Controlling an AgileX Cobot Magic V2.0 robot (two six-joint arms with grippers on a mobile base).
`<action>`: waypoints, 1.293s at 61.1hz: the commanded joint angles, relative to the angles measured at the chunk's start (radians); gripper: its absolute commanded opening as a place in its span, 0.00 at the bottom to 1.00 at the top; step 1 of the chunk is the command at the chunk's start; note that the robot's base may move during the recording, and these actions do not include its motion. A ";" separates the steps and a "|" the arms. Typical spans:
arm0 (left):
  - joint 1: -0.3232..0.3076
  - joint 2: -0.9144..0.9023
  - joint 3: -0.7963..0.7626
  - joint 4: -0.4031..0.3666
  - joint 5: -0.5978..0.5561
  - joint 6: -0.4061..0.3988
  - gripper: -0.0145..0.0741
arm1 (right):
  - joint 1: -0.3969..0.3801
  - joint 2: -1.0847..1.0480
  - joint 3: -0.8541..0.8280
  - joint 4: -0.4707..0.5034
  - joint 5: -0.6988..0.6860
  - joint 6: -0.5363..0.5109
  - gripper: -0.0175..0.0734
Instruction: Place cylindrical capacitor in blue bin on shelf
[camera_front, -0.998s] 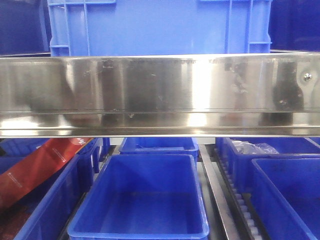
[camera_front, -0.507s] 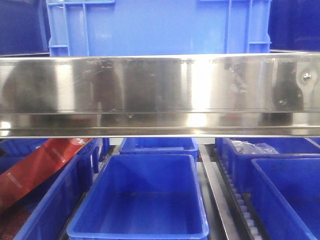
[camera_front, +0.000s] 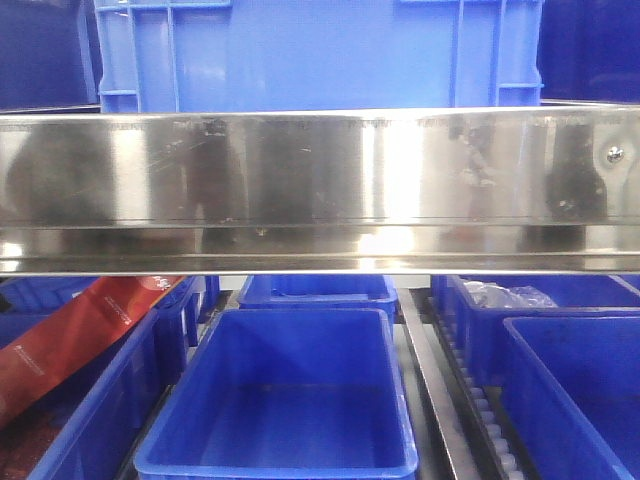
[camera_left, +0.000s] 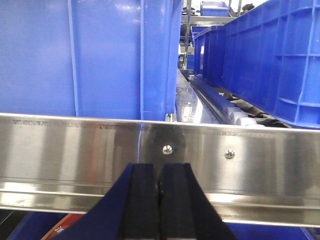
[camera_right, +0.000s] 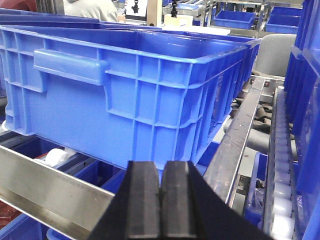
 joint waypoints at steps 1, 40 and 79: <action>0.000 -0.005 -0.002 -0.007 -0.015 -0.004 0.04 | 0.000 -0.005 -0.001 -0.008 -0.024 -0.003 0.02; 0.000 -0.005 -0.002 -0.007 -0.015 -0.004 0.04 | -0.371 -0.290 0.271 0.048 -0.068 -0.003 0.02; 0.000 -0.005 -0.002 -0.007 -0.015 -0.004 0.04 | -0.461 -0.441 0.493 0.042 -0.161 -0.003 0.02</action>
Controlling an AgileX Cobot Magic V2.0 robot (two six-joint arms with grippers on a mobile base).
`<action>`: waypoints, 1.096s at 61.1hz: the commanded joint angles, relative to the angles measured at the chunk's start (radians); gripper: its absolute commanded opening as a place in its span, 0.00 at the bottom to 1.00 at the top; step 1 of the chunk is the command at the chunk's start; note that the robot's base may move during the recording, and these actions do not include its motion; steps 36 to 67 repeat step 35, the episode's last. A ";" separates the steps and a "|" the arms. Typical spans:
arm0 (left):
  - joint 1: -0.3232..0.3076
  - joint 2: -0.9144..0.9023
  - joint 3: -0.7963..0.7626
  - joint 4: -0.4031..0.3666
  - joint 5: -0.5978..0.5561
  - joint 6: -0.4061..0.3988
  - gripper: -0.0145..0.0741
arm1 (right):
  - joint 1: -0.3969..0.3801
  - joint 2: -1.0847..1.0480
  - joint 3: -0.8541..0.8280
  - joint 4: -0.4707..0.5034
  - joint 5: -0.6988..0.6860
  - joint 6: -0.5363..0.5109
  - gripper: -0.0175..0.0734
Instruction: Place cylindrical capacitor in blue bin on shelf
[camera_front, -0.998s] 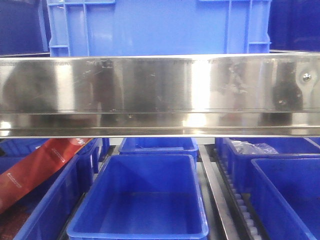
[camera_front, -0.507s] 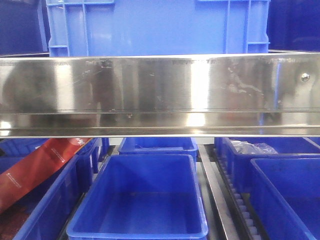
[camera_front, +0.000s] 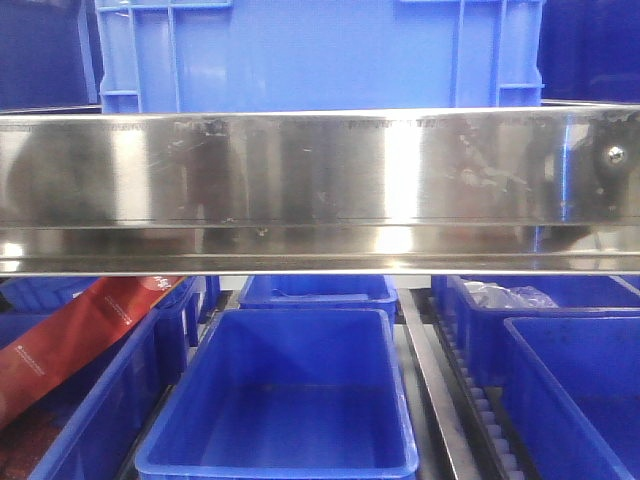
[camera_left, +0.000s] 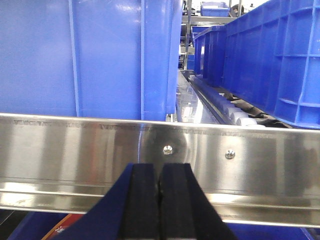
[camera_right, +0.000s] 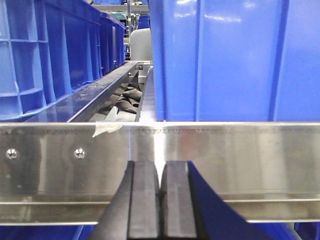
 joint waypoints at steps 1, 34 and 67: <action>0.000 -0.005 -0.002 -0.007 -0.015 -0.004 0.04 | -0.003 -0.003 0.002 -0.006 -0.028 -0.003 0.02; 0.000 -0.005 -0.002 -0.007 -0.015 -0.004 0.04 | -0.003 -0.003 0.002 -0.006 -0.028 -0.003 0.02; 0.000 -0.005 -0.002 -0.007 -0.015 -0.004 0.04 | -0.003 -0.003 0.002 -0.006 -0.028 -0.003 0.02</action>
